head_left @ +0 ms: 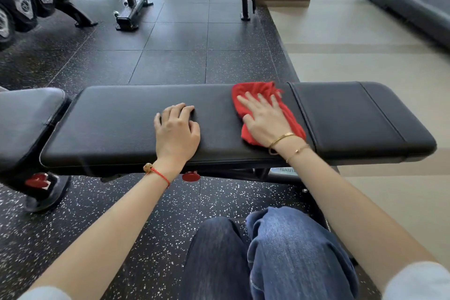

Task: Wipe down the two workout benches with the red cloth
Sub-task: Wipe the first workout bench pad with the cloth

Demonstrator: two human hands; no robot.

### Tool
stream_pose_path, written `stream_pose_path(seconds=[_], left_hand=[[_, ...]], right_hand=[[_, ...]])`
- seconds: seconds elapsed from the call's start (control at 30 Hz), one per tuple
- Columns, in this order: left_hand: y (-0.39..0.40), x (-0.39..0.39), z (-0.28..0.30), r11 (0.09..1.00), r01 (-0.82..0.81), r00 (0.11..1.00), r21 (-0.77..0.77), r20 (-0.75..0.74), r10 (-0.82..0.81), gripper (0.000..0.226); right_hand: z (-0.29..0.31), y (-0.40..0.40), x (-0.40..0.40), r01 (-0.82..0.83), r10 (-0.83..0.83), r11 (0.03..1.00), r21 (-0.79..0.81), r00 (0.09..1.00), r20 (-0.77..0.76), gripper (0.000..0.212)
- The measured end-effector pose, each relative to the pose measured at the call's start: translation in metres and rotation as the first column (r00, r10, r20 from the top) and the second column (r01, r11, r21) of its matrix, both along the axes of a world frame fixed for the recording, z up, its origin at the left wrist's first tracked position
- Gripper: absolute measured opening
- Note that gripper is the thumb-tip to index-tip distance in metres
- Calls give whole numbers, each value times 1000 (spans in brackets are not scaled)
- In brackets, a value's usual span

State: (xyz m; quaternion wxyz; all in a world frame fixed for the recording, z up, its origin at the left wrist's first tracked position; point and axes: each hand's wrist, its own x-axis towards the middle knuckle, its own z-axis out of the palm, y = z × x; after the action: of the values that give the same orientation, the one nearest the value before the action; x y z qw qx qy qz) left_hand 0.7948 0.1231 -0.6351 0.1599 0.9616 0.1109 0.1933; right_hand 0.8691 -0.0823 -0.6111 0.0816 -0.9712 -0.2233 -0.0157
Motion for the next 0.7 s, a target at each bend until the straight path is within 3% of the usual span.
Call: stream_pose_path(seconds=[0.1, 0.17, 0.27, 0.47, 0.6, 0.7], left_hand=[[1, 2, 1, 1000, 4, 1000, -1, -8, -4, 41], [6, 3, 2, 999, 31, 1000, -13, -6, -31, 40], [27, -4, 3, 1000, 20, 1000, 8, 6, -20, 36], [97, -21, 4, 984, -174, 985, 28, 21, 173, 32], [120, -24, 3, 972, -235, 970, -18, 56, 236, 31], [121, -24, 1, 969, -244, 966, -40, 83, 246, 30]], right_hand=[[0, 2, -33, -242, 242, 970, 32, 970, -9, 59], [1, -8, -35, -304, 305, 952, 38, 952, -26, 60], [4, -8, -12, -237, 238, 971, 24, 970, -41, 58], [4, 69, 33, -92, 93, 996, 15, 992, -89, 53], [5, 128, 14, -267, 266, 964, -4, 961, -69, 54], [3, 144, -22, -454, 454, 891, -10, 890, -46, 56]])
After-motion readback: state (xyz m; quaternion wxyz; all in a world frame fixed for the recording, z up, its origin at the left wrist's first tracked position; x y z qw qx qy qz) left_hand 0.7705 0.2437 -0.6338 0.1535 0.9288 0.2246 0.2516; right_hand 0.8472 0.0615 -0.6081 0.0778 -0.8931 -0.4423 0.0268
